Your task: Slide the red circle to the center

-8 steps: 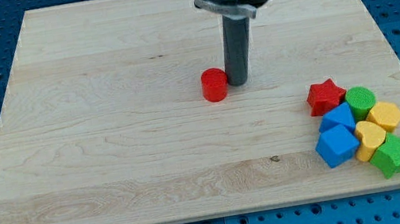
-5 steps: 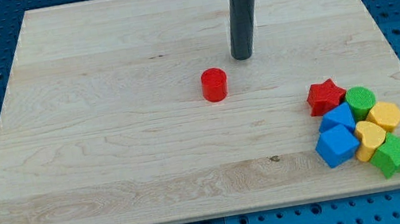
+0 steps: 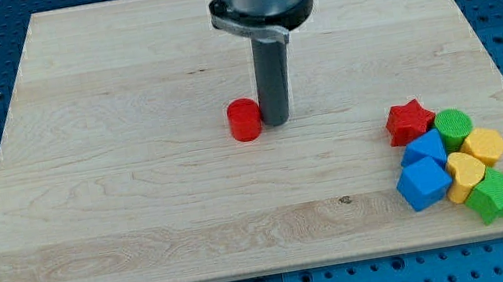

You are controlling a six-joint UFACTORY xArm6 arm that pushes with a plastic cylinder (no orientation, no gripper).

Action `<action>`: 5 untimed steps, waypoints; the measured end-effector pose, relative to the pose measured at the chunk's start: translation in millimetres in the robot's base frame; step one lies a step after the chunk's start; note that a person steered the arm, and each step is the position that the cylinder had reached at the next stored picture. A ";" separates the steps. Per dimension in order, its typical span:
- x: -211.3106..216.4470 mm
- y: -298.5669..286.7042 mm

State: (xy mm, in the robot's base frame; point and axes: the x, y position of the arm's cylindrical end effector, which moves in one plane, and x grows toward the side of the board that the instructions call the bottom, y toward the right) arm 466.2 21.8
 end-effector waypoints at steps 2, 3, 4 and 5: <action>62.1 -7.5; 77.3 -30.2; 46.4 -46.7; 24.1 -48.8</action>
State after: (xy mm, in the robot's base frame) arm 490.3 -27.0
